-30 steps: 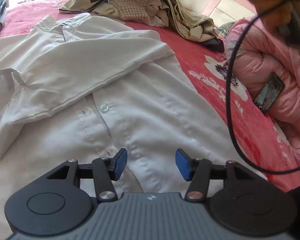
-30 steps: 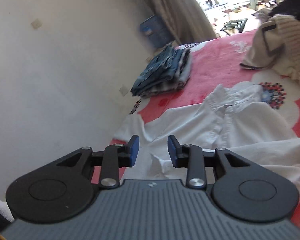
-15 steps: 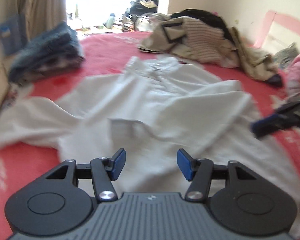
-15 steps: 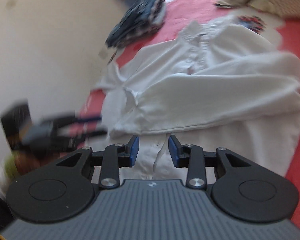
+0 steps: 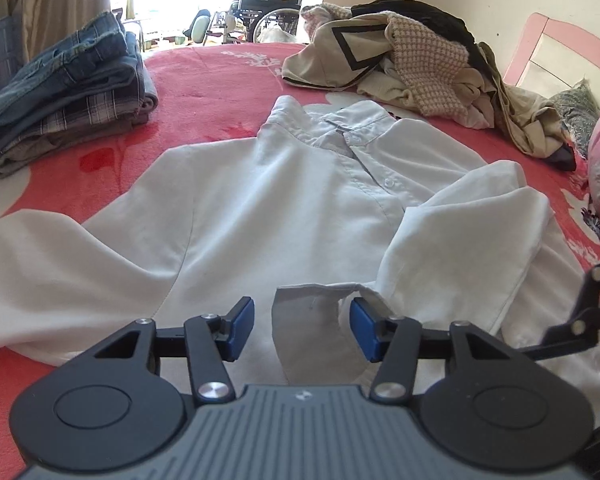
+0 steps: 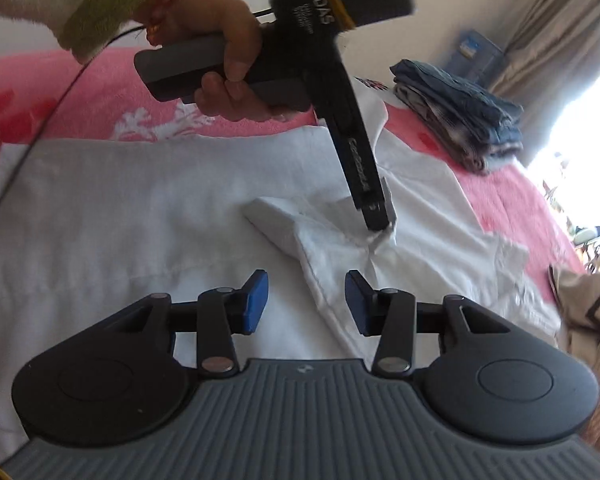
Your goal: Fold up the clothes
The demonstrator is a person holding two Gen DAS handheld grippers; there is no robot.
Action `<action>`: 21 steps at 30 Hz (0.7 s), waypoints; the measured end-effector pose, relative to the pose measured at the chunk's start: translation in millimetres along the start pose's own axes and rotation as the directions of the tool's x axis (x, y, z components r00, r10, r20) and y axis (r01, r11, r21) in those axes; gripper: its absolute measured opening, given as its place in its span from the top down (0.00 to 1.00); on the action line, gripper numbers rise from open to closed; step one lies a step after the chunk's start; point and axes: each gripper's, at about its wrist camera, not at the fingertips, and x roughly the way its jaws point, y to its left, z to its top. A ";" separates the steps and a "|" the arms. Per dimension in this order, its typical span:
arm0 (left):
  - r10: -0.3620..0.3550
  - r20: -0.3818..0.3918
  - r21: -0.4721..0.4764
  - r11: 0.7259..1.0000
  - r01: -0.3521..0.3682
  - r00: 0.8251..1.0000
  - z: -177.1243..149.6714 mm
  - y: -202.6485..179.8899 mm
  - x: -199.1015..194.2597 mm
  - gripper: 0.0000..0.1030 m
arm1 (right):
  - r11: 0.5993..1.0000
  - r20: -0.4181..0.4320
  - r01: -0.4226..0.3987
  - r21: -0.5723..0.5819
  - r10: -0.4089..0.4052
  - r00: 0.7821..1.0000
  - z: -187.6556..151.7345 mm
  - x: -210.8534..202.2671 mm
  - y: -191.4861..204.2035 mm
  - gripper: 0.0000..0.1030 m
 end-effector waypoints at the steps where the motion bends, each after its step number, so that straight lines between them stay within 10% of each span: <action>1: -0.008 -0.002 -0.009 1.000 0.008 1.000 -0.5 2.2 1.1 0.54 | 1.000 0.001 0.008 -0.003 -0.008 1.000 2.7 6.7 -0.8 0.60; 9: -0.066 0.016 -0.080 0.995 0.067 0.998 -3.5 9.8 -2.0 0.97 | 1.000 0.012 0.025 -0.008 -0.025 1.000 4.3 43.3 -3.1 0.69; 11: -0.066 0.042 -0.094 0.993 0.069 0.997 -4.3 8.3 -10.3 0.99 | 0.999 0.024 0.034 0.002 -0.035 0.999 4.1 41.7 -4.9 0.97; 21: -0.022 0.195 -0.023 0.999 0.027 0.981 -13.7 -27.7 -98.6 0.99 | 0.997 0.196 0.002 0.080 -0.018 0.980 8.4 -43.8 -5.3 0.99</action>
